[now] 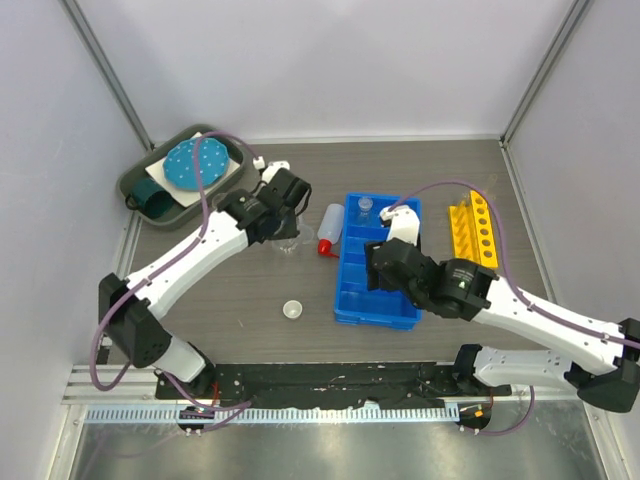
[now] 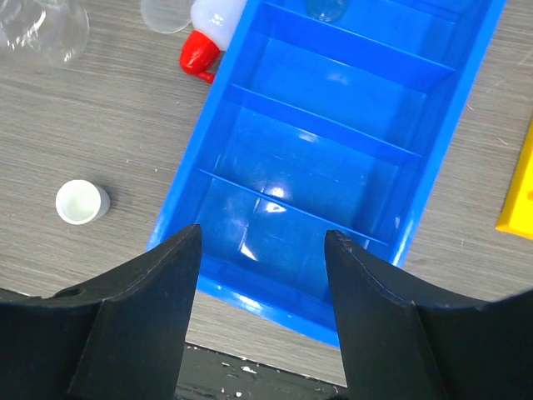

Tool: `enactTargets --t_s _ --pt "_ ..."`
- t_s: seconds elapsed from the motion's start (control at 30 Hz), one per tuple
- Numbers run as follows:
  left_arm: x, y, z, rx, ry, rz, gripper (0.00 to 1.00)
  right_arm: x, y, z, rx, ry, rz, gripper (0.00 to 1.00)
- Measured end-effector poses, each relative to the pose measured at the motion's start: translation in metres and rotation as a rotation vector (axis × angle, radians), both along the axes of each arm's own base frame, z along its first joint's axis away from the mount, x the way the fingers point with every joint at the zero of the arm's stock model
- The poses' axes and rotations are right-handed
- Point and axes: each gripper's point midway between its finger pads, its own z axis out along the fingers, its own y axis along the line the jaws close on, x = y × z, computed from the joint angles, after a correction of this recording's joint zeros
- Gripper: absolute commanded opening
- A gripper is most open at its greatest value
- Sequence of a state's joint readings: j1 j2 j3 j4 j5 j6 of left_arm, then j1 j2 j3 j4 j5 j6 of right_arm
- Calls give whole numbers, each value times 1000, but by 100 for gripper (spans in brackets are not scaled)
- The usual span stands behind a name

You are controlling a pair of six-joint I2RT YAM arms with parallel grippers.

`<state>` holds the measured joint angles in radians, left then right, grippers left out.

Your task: Organize the chemistry lab equipment

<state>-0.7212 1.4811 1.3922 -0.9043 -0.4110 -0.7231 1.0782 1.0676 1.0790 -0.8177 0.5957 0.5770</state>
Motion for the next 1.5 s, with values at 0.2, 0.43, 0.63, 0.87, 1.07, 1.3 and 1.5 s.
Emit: enactTargets --t_s 0.2,0.43,0.63,0.87,1.07,1.3,1.5 --pt "32 -38 29 -1 -39 -56 0 -10 -28 -5 39 -3 -77 66" --pt "63 -101 46 -41 -62 -157 0 -26 -54 -22 96 22 -134 65" --pt "82 -153 44 -98 -67 -246 0 -33 -64 -10 200 -6 -148 73" --pt "86 -189 15 -123 -18 -317 0 -37 -73 8 306 -50 -153 75" --pt "85 -214 4 -177 -4 -368 0 -36 -70 7 335 -63 -147 75" --pt "90 -238 16 -256 -41 -413 0 -33 -63 5 332 -62 -135 75" --pt "100 -254 3 -273 -47 -422 0 -33 -60 12 365 -77 -122 75"
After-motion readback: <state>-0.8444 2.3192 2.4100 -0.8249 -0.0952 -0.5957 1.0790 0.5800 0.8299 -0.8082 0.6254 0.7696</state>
